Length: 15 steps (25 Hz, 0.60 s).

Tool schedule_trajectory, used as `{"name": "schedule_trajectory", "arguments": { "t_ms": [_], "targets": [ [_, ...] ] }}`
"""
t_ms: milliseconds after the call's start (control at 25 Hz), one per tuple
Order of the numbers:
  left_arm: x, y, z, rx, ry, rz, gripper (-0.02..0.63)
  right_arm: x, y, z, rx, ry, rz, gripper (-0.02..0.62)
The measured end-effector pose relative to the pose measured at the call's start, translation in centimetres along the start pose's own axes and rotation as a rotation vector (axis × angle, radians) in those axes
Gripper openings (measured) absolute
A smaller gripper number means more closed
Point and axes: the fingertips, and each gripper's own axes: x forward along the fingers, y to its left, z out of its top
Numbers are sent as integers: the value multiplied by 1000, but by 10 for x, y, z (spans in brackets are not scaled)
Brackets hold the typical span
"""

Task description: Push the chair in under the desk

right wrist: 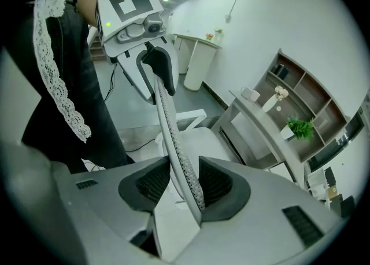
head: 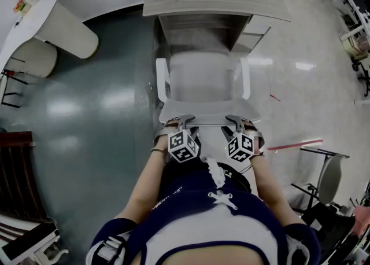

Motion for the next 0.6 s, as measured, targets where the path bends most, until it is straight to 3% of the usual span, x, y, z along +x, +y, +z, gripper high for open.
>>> {"name": "schedule_trajectory", "arguments": {
  "t_ms": [600],
  "targets": [
    [18,50,15,13,-17,-23,158,22,-51,4,30,5,10,138]
  ]
}}
